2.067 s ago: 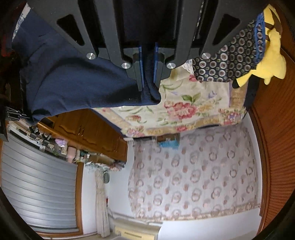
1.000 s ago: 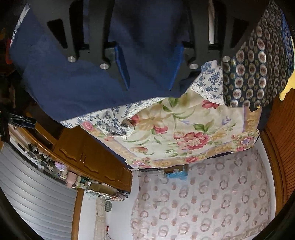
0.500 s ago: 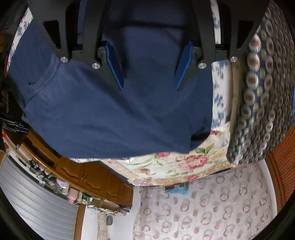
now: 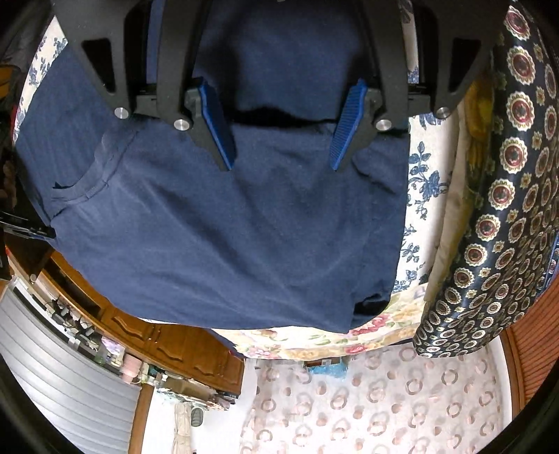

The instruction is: Fold small clothes

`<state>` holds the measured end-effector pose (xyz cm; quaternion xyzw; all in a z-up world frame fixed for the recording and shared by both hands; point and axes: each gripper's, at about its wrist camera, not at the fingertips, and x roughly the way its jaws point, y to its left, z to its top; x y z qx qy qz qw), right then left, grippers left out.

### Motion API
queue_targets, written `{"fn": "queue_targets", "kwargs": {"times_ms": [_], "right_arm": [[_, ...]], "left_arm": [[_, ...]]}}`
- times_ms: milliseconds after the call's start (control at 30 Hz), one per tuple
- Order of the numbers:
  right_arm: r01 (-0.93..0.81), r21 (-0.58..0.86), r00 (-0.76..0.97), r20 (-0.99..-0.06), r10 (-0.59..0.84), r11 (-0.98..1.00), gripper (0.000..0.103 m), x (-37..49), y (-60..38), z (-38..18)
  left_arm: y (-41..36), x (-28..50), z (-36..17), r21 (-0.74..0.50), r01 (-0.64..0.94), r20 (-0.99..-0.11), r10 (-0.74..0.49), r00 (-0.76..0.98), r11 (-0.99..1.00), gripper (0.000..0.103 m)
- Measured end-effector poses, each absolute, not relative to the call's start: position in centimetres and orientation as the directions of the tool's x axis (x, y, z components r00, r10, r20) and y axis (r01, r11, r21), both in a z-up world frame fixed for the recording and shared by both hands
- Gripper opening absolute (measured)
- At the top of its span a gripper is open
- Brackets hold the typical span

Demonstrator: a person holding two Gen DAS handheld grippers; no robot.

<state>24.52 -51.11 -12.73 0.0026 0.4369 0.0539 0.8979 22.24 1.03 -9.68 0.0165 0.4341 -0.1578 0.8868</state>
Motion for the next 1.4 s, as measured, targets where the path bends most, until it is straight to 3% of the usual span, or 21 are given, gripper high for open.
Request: {"fn": "queue_targets", "kwargs": {"times_ms": [100, 267, 367, 1233, 1333, 1400], "right_arm": [[-0.097, 0.052, 0.612, -0.784, 0.1, 0.994, 0.052, 24.6, -50.6, -12.8], [-0.102, 0.026, 0.647, -0.758, 0.086, 0.994, 0.021, 24.4, -50.1, -12.3], [-0.111, 0.036, 0.647, -0.756, 0.1, 0.993, 0.011, 24.5, -49.9, -12.2], [-0.124, 0.011, 0.66, -0.745, 0.09, 0.992, 0.01, 24.7, -49.4, -12.6], [-0.127, 0.001, 0.662, -0.745, 0.086, 0.992, 0.009, 24.6, -49.3, -12.7], [-0.131, -0.015, 0.666, -0.742, 0.077, 0.991, 0.007, 24.5, -49.2, -12.6]], "left_arm": [[0.8, 22.1, -9.9, -0.086, 0.295, -0.769, -0.252, 0.587, 0.952, 0.057], [-0.1, 22.2, -10.2, -0.025, 0.287, -0.765, -0.203, 0.611, 0.957, 0.059], [-0.1, 22.4, -10.2, -0.034, 0.279, -0.765, -0.204, 0.61, 0.96, 0.059], [3.0, 22.8, -10.8, -0.082, 0.105, -0.777, -0.13, 0.616, 0.991, 0.059], [2.8, 22.7, -10.6, -0.099, 0.113, -0.771, -0.148, 0.62, 0.989, 0.051], [3.0, 22.7, -10.5, -0.11, 0.113, -0.767, -0.157, 0.622, 0.988, 0.04]]}}
